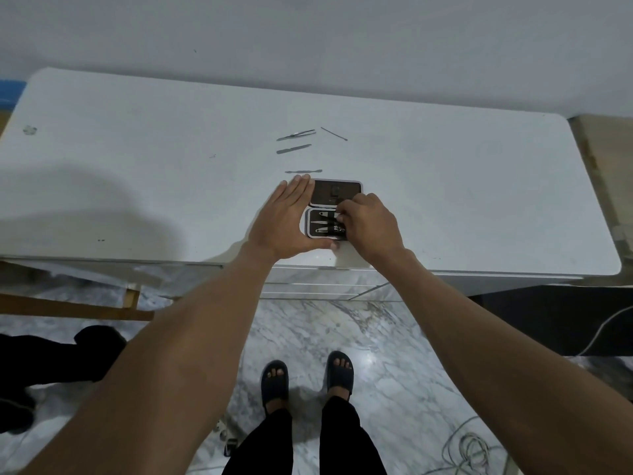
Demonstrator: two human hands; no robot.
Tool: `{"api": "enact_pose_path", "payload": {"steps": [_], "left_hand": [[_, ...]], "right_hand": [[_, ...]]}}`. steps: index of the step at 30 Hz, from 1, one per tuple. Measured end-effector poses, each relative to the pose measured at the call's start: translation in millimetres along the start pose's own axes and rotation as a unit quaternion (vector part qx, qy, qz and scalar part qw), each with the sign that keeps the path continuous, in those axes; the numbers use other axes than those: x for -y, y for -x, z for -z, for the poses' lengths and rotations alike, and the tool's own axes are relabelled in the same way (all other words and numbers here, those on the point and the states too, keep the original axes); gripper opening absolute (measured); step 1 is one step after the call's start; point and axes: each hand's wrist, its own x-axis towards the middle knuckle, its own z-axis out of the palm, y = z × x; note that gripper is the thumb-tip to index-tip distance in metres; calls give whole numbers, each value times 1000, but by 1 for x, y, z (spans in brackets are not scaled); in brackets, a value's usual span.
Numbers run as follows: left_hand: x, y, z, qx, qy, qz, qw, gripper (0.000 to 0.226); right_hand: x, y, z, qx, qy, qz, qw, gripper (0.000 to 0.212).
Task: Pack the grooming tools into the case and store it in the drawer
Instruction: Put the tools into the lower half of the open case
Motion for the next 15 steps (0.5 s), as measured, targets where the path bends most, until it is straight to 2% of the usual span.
{"api": "enact_pose_path", "payload": {"steps": [11,15], "left_hand": [[1,0,-1,-5,-5,-5,1000,131],[2,0,-2,-4,-6,-6,1000,131]], "right_hand": [[4,0,-3,-33,1,2,999,15],[4,-4,0,-19,-11,-5,1000,17]]}}
